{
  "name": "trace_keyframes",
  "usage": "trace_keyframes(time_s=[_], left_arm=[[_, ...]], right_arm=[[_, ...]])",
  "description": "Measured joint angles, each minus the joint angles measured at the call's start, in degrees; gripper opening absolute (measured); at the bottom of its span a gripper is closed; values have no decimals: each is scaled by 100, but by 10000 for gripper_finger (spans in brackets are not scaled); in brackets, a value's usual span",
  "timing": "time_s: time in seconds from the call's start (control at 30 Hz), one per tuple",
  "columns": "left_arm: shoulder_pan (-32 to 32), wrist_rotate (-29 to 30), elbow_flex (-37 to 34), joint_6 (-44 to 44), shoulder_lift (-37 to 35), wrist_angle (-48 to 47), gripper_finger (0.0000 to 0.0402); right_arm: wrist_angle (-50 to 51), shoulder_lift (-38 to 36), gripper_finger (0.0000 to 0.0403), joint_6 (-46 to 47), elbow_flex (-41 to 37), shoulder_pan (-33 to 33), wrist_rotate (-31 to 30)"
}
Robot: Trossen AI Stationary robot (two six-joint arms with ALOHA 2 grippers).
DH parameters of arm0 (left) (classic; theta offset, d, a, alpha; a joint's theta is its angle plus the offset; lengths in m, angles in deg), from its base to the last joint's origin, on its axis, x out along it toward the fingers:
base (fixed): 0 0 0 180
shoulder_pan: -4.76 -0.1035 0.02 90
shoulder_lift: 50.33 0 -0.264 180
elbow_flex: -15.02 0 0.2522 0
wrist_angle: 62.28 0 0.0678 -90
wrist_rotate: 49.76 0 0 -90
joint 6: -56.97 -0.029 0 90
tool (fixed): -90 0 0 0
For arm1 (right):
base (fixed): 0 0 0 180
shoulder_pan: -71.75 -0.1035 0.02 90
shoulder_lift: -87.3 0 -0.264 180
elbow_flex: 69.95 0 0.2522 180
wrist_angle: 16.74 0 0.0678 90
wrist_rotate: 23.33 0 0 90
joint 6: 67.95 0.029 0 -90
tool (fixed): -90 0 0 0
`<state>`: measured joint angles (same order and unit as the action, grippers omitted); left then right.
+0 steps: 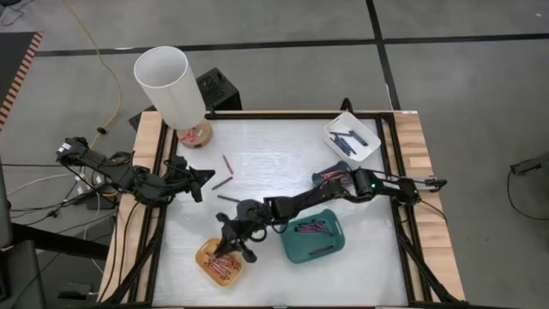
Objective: Sort crayons
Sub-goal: Put the purple crayon into the blue bin
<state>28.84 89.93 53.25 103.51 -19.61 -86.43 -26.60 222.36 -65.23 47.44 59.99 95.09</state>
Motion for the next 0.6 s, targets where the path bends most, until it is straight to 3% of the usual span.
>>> trace_keyframes(time_s=[0.2,0.43,0.6], left_arm=[[0,-127,0,4,0,-5,0],[-2,-83,0,-63,1,-44,0],[0,28,0,-207,2,-53,0]], right_arm=[[756,-387,52,-410,7,268,-26],[2617,-773,52,-1009,11,815,-67],[3701,-767,59,-1561,-4,1049,-465]])
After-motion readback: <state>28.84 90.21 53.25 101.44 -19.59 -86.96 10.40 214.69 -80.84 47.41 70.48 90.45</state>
